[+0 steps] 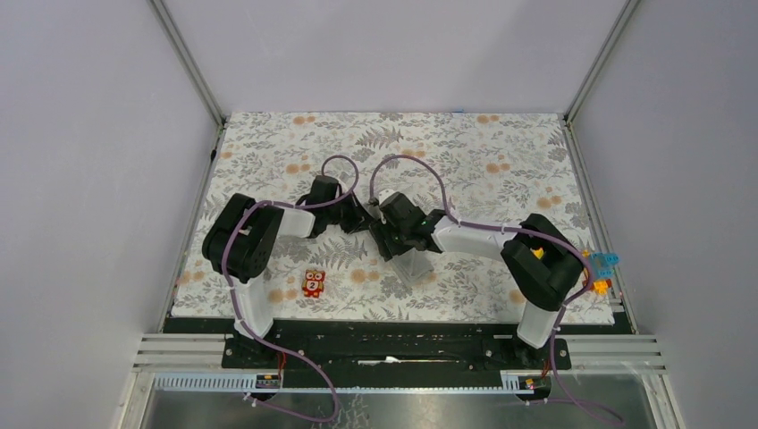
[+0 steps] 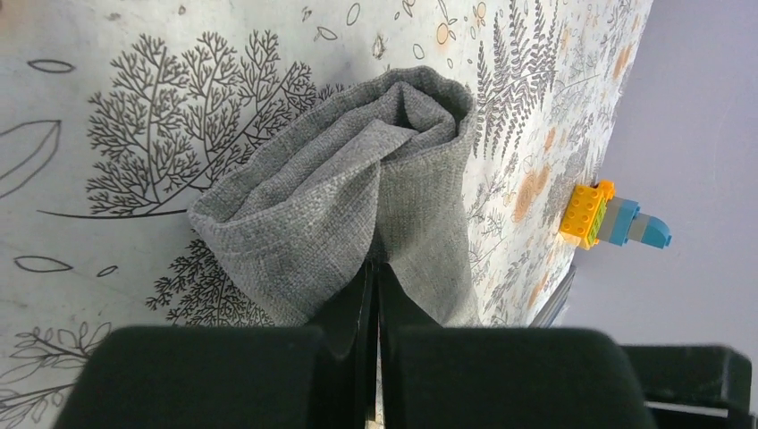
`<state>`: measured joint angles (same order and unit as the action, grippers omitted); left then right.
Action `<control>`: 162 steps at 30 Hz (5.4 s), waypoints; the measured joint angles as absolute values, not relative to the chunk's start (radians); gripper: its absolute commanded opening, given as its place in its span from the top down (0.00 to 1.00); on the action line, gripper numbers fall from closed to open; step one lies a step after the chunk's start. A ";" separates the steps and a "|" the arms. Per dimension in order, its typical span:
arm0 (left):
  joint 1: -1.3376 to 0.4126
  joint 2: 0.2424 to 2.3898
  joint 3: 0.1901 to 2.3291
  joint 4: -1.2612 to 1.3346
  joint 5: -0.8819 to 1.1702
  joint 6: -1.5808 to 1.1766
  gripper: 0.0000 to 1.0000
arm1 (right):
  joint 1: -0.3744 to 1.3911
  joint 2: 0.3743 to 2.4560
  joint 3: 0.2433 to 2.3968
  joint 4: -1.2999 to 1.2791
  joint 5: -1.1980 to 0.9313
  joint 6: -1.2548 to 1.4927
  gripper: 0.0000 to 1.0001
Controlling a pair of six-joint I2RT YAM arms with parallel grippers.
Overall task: Fold the napkin into a case and place the utensils inside
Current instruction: Pick up the smaller rectangle-folded napkin from the center of the board, then turn over the smaller rectangle-folded napkin at the center of the board, then smooth out the smaller rectangle-folded napkin at the center of the board, then rotate the smaller rectangle-folded napkin at the center of the board, then move the smaller rectangle folded napkin to the center of the board.
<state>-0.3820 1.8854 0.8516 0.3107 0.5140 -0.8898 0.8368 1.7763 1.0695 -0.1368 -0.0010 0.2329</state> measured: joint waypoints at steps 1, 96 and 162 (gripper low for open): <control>-0.380 1.885 0.849 0.314 0.517 -0.889 1.00 | 0.852 1.778 1.071 -0.137 0.025 0.213 0.35; -0.370 1.782 0.979 0.078 0.370 -0.707 0.68 | 0.748 1.496 0.722 0.002 -0.353 0.569 0.60; -0.299 1.996 1.365 -0.495 -0.315 -0.491 0.30 | 0.265 1.529 0.820 0.390 -0.197 0.361 0.01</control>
